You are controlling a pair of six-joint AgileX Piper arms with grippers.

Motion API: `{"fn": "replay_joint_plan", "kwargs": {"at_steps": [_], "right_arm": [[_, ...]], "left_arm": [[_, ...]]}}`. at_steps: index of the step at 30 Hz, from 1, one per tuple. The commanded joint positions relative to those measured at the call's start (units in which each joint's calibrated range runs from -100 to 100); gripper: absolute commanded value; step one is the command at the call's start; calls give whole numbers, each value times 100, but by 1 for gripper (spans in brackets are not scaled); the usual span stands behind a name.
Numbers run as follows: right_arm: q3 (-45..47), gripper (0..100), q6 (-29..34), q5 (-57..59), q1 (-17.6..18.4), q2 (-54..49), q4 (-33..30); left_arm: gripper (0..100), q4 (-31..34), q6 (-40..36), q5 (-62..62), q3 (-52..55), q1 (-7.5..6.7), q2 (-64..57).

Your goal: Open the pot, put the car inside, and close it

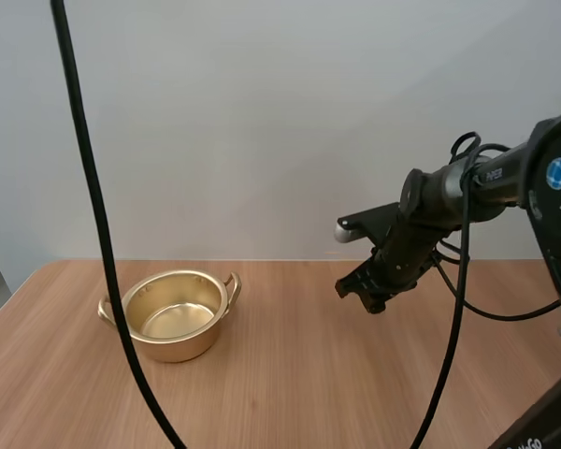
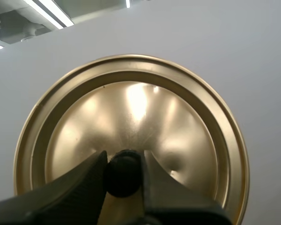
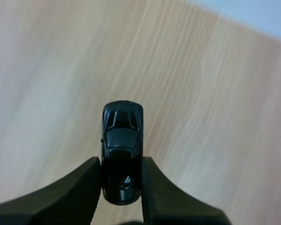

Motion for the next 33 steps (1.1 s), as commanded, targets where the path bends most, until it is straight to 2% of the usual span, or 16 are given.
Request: {"fn": "replay_joint_plan", "kwargs": {"at_steps": [1, 7, 12, 16, 20, 23, 28, 33], "right_arm": [[-372, 0, -1, 144, 1, -513, 77], [-1464, 0, -273, 111, 1, -1525, 470], [-2460, 0, -1103, 112, 1, -1974, 1682], [-3027, 0, -1550, 961, 19, -1946, 2702], [-3146, 0, -1819, 1465, 155, -1863, 3258], [-3132, 0, -2043, 1714, 534, -1686, 3631], [-3132, 0, -2054, 1696, 1150, -1253, 3581], [-3132, 0, -2095, 1344, 1666, -546, 3493]], "left_arm": [[0, 7, -22, -51, -131, 1, -17], [0, 7, -60, -163, -655, 1, -64], [0, 56, -179, -202, -985, 17, -190], [0, 106, -179, -83, -1231, 17, -243], [0, 105, -197, 436, -1457, 17, -243], [0, 105, -211, 239, -1543, 17, -270], [0, 105, -211, -493, -1742, 17, -282], [0, 105, -211, -497, -1884, 17, -282]]}}
